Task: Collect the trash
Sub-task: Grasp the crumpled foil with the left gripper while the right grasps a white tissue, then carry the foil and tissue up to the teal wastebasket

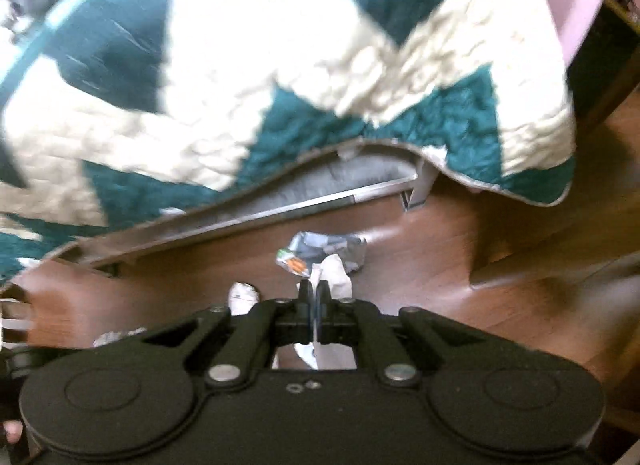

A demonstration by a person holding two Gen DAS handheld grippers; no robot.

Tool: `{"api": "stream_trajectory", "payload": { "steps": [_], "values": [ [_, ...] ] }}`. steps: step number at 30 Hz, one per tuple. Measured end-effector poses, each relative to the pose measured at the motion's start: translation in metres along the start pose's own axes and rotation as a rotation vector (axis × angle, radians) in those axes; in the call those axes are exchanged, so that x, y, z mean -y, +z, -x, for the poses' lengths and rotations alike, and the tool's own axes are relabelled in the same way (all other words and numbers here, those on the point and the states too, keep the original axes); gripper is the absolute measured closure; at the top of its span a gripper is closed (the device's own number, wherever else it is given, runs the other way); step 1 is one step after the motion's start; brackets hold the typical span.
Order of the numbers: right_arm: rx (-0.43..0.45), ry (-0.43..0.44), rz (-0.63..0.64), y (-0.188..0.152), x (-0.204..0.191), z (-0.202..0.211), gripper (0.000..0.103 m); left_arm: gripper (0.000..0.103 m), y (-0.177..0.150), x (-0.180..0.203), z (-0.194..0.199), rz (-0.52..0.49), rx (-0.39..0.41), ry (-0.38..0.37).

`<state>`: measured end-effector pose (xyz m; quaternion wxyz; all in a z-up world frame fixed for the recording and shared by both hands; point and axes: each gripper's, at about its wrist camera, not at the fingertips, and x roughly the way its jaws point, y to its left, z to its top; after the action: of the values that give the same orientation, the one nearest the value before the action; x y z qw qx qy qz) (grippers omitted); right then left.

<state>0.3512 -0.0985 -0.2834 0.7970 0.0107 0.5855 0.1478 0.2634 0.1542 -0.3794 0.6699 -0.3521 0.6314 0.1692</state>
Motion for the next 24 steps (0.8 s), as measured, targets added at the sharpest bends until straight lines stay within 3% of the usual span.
{"api": "stream_trajectory", "payload": {
  "steps": [12, 24],
  "values": [
    [0.223, 0.114, 0.122, -0.02, -0.007, 0.186, 0.102, 0.083, -0.058, 0.051, 0.162, -0.213, 0.231, -0.156],
    [0.513, 0.148, 0.205, -0.047, 0.017, 0.354, 0.102, 0.083, -0.136, 0.124, 0.318, -0.453, 0.488, -0.319]
  ]
}}
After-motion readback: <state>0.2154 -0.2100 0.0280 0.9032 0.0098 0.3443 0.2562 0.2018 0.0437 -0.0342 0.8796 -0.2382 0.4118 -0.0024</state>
